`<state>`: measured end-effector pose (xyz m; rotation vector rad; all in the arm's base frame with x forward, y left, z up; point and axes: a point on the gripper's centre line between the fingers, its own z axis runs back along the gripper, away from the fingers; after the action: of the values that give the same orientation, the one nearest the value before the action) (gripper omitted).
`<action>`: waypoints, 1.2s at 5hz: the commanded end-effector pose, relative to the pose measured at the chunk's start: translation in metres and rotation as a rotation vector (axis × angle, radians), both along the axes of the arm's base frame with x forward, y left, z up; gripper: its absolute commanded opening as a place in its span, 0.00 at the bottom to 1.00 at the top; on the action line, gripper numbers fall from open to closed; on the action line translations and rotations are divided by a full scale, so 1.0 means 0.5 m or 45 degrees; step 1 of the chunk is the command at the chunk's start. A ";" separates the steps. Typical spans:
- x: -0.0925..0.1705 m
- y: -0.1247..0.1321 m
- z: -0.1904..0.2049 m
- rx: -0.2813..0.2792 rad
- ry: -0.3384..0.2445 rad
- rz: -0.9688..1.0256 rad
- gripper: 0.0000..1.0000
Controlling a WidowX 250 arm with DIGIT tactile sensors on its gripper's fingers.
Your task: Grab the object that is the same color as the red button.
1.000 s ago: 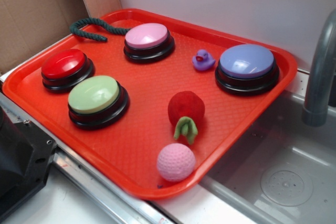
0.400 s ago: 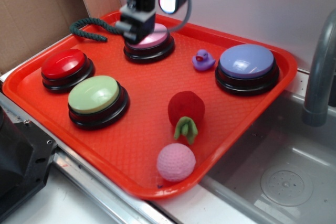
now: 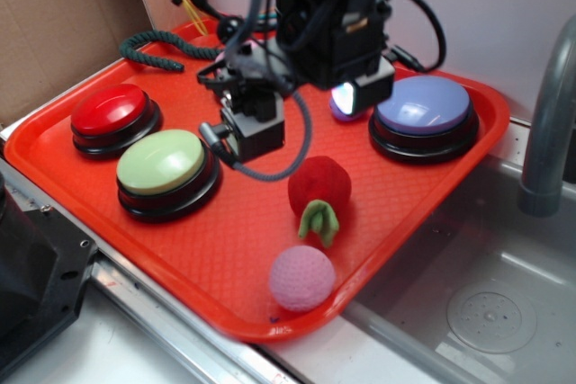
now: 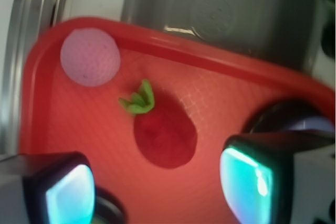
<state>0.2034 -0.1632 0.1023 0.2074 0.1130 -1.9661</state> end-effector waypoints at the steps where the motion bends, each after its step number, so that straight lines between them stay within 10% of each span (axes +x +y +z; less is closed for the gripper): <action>1: 0.017 0.026 -0.058 -0.004 0.047 -0.126 1.00; 4: 0.000 0.072 -0.116 -0.022 0.474 -0.154 1.00; 5: 0.005 0.076 -0.124 -0.082 0.566 -0.086 0.00; 6: 0.004 0.081 -0.129 -0.124 0.489 0.160 0.00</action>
<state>0.2287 -0.1304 0.0293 -0.2508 0.3057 -1.8763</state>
